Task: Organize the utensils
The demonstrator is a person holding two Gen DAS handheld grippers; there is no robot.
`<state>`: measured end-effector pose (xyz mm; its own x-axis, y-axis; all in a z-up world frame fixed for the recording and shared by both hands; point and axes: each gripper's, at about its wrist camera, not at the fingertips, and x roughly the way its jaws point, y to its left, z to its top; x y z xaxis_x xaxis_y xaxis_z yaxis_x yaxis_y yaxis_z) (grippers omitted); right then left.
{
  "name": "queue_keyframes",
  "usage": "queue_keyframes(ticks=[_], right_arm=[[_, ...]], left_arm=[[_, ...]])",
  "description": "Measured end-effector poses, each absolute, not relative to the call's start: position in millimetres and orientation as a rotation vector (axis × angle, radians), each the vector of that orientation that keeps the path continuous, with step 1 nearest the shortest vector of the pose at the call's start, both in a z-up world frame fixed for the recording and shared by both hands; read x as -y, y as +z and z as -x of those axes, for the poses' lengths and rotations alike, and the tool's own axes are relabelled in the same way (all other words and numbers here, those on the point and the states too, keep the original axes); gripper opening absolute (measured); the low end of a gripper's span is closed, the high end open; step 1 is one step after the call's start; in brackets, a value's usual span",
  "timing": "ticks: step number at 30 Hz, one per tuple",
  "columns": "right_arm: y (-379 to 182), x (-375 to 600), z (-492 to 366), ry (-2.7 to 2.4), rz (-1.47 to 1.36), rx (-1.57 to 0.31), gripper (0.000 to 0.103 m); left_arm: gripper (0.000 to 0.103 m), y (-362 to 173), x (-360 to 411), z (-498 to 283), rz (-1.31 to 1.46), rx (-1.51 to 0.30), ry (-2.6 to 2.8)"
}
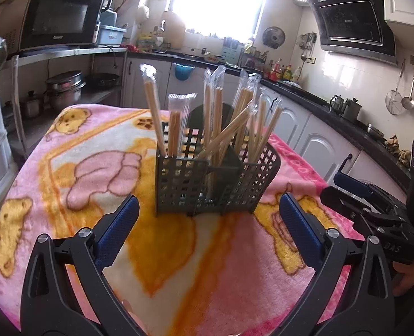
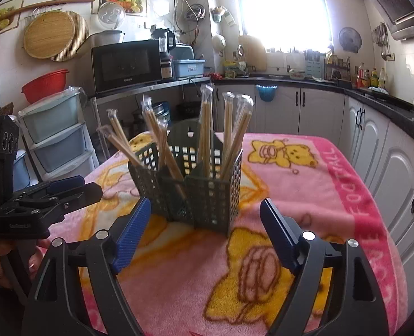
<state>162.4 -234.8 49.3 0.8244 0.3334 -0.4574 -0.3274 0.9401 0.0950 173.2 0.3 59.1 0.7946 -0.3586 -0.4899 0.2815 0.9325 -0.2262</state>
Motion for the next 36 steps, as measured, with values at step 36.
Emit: queue_keyframes(ticks=[36], right_arm=[[13,236,-124,0.303,0.018,-0.362,0.096]], left_arm=[[0.093,24,-1,-134,0.099,-0.409,-0.182]])
